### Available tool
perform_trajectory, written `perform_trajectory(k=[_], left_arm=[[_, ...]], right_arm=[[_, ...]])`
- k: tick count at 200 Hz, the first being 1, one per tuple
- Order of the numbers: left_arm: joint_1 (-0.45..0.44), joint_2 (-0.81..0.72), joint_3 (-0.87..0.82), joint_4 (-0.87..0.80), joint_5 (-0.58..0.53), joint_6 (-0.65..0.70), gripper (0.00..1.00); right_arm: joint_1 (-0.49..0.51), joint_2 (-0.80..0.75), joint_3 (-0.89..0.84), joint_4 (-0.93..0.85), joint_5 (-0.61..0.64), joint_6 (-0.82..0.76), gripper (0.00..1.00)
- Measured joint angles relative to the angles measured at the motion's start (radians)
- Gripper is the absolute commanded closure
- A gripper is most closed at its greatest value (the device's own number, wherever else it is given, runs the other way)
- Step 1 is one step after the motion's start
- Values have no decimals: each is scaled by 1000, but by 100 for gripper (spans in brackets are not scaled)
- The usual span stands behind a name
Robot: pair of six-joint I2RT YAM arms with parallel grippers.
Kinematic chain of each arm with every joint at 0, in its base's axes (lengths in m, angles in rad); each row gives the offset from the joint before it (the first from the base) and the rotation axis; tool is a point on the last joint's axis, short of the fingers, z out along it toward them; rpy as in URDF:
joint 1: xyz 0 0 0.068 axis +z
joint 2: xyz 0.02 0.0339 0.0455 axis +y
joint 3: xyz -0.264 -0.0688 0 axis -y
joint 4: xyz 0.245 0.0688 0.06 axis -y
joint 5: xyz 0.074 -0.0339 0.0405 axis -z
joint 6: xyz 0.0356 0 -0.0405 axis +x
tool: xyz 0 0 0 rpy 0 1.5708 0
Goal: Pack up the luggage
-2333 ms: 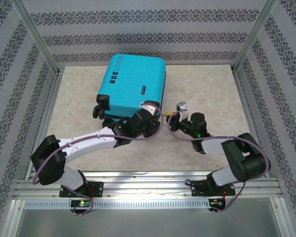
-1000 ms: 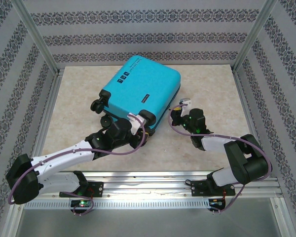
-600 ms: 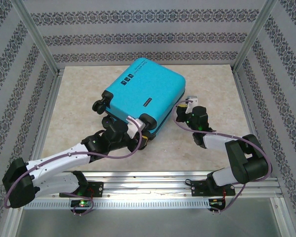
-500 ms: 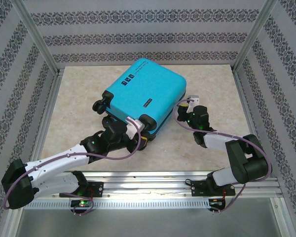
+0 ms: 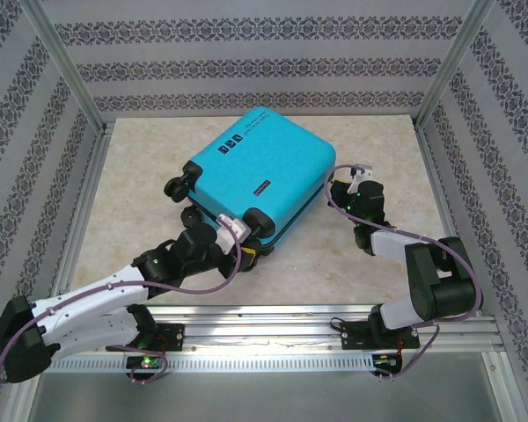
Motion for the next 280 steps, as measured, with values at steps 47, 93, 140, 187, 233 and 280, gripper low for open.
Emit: perform_trajectory(k=[47,93,140,187,233,280], left_arm=[[33,-75,-63,31,-27,-1,74],[92,-186,-158,85,-35,-14,76],[135,-296,-233,110,-28,-37,79],[172,-352,-265,110,3,-61,81],[219,-411,-305,127,62,-81,81],[269,-436,-335,160,140,-88,85]], right_arm=[[-7,5,0,1,-47,7,100],[-7,6,0,3,-86,12,100],[-6,7,0,3,-122,26,100],[-7,11,3,3,-146,36,100],[-19,11,3,3,-174,56,100],[-37,11,3,8,-177,61,100]])
